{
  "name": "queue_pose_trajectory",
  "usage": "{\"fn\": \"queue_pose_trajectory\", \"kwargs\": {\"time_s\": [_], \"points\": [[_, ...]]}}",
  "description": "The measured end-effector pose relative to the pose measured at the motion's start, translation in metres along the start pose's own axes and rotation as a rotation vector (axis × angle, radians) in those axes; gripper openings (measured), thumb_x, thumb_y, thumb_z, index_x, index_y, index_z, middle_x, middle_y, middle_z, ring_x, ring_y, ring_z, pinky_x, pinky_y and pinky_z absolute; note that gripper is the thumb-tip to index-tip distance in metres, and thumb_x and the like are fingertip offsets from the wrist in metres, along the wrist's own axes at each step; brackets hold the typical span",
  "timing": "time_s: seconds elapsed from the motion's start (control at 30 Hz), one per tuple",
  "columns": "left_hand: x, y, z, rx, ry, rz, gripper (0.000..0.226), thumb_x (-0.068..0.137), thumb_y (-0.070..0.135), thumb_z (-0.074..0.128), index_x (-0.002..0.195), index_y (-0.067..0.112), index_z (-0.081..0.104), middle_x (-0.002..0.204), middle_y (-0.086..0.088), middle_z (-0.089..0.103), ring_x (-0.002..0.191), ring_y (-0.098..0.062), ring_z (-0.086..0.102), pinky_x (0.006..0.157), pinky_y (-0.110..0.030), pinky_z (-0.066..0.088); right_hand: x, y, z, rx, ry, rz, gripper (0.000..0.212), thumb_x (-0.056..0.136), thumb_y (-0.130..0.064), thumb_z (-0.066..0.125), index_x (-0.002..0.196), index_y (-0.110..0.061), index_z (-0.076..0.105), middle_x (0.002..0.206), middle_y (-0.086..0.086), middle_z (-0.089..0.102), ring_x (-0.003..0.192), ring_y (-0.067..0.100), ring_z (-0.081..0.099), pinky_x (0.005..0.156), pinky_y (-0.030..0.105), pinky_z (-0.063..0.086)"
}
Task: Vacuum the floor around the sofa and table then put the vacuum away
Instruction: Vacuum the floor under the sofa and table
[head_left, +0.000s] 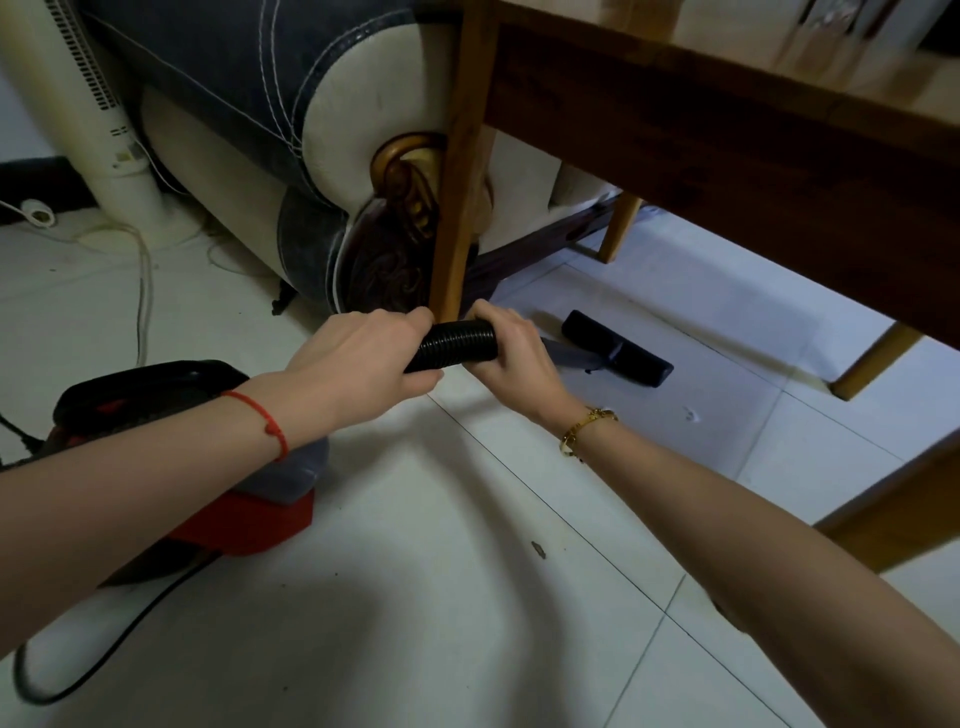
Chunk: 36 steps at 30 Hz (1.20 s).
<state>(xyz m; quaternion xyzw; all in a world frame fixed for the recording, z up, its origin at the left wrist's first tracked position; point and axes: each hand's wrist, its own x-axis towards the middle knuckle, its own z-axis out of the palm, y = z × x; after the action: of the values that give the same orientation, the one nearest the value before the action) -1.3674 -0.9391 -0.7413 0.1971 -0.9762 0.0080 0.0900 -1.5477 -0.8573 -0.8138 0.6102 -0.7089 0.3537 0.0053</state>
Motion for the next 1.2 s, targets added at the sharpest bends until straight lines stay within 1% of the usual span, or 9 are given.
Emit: {"fn": "queue_pose_trajectory", "kwargs": {"time_s": [0.13,0.3,0.47,0.57,0.77,0.87,1.0,1.1,1.2], "points": [[0.001,0.005,0.001,0.013,-0.018,-0.005,0.033,0.090,0.048,0.053,0.105,0.019,0.045,0.082,0.004,0.055,0.066,-0.022,0.053,0.056,-0.032,0.036,-0.004,0.002,-0.003,-0.011,-0.003,0.005,0.015,0.081,-0.021,0.062,0.086,-0.019,0.048,0.081,-0.003,0.057,0.078,0.017,0.051,0.073,0.035,0.044],[0.015,0.014,0.012,-0.010,-0.012,0.012,0.036,0.091,0.045,0.054,0.111,0.017,0.047,0.091,-0.001,0.061,0.076,-0.026,0.062,0.058,-0.032,0.038,-0.008,0.014,-0.009,-0.034,0.032,0.045,0.021,0.081,-0.016,0.064,0.082,-0.022,0.043,0.077,-0.003,0.053,0.075,0.015,0.048,0.066,0.026,0.033],[0.043,0.027,0.029,-0.058,-0.004,0.033,0.033,0.091,0.043,0.054,0.108,0.016,0.046,0.095,-0.003,0.063,0.078,-0.027,0.062,0.061,-0.032,0.038,-0.008,0.044,-0.018,-0.065,0.085,0.085,0.022,0.081,-0.017,0.064,0.083,-0.025,0.043,0.078,-0.006,0.052,0.077,0.014,0.049,0.066,0.025,0.035],[0.062,0.037,0.038,-0.092,-0.021,0.036,0.034,0.091,0.041,0.055,0.111,0.016,0.046,0.096,-0.004,0.062,0.079,-0.027,0.062,0.062,-0.032,0.037,-0.007,0.069,-0.023,-0.112,0.077,0.105,0.018,0.080,-0.014,0.067,0.083,-0.017,0.049,0.078,-0.002,0.055,0.078,0.017,0.052,0.069,0.031,0.043],[0.101,0.050,0.060,-0.118,-0.039,0.053,0.032,0.092,0.040,0.054,0.108,0.014,0.046,0.093,-0.006,0.062,0.072,-0.025,0.058,0.063,-0.035,0.046,0.001,0.109,-0.039,-0.161,0.009,0.137,0.015,0.078,-0.015,0.068,0.084,-0.014,0.054,0.080,0.003,0.060,0.079,0.023,0.052,0.069,0.038,0.044],[0.115,0.056,0.073,-0.108,-0.074,0.059,0.033,0.093,0.041,0.052,0.110,0.013,0.047,0.096,-0.007,0.063,0.078,-0.027,0.062,0.065,-0.036,0.048,0.000,0.127,-0.045,-0.225,-0.064,0.129,0.015,0.080,-0.019,0.069,0.088,-0.014,0.057,0.083,0.004,0.060,0.082,0.022,0.051,0.070,0.036,0.041],[0.129,0.064,0.091,-0.106,-0.108,0.042,0.034,0.093,0.041,0.052,0.109,0.013,0.045,0.098,-0.009,0.062,0.084,-0.030,0.062,0.068,-0.036,0.048,0.000,0.146,-0.045,-0.272,-0.094,0.156,0.014,0.082,-0.024,0.067,0.087,-0.015,0.059,0.083,0.004,0.061,0.081,0.021,0.051,0.067,0.034,0.037],[0.139,0.067,0.101,-0.113,-0.142,0.035,0.034,0.093,0.041,0.052,0.110,0.013,0.044,0.098,-0.009,0.063,0.084,-0.029,0.063,0.067,-0.035,0.048,0.002,0.160,-0.041,-0.299,-0.137,0.203,0.016,0.085,-0.028,0.065,0.090,-0.015,0.056,0.087,0.002,0.059,0.083,0.019,0.050,0.066,0.031,0.032],[0.144,0.067,0.106,-0.122,-0.160,0.033,0.034,0.093,0.041,0.052,0.110,0.013,0.044,0.098,-0.008,0.062,0.081,-0.027,0.063,0.065,-0.034,0.047,0.005,0.168,-0.036,-0.276,-0.162,0.245,0.017,0.086,-0.027,0.064,0.092,-0.014,0.055,0.090,0.004,0.059,0.084,0.019,0.051,0.066,0.030,0.031]]}}
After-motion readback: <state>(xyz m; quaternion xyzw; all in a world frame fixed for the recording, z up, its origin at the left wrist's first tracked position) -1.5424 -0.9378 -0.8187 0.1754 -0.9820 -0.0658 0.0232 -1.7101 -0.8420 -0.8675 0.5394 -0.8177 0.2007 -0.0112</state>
